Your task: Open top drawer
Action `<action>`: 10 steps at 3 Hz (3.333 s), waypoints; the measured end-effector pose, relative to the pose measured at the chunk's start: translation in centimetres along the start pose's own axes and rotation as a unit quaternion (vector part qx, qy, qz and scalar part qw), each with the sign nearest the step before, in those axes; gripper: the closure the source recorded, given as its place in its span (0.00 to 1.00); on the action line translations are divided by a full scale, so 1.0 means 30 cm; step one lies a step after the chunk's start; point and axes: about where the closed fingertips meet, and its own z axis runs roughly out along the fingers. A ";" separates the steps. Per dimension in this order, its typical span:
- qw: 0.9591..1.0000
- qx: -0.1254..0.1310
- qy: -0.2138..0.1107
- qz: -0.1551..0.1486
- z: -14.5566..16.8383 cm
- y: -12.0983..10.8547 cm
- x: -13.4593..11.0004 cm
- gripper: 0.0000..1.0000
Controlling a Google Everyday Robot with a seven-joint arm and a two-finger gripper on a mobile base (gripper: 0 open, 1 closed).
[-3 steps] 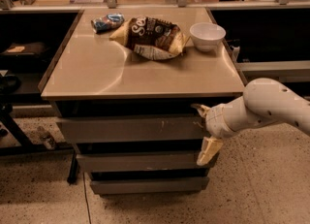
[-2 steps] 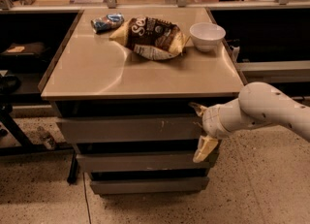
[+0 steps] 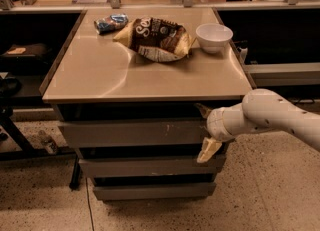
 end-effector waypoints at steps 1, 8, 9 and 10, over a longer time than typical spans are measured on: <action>1.000 0.002 0.009 0.010 0.016 -0.013 0.054 0.00; 1.000 0.004 0.010 0.018 -0.079 0.043 0.031 0.81; 1.000 0.004 0.010 0.018 -0.080 0.044 0.031 0.58; 1.000 -0.005 0.006 0.017 -0.073 0.050 0.025 0.34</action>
Offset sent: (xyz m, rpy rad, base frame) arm 0.0185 -0.0395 -0.0342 -0.0200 0.0615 -0.0699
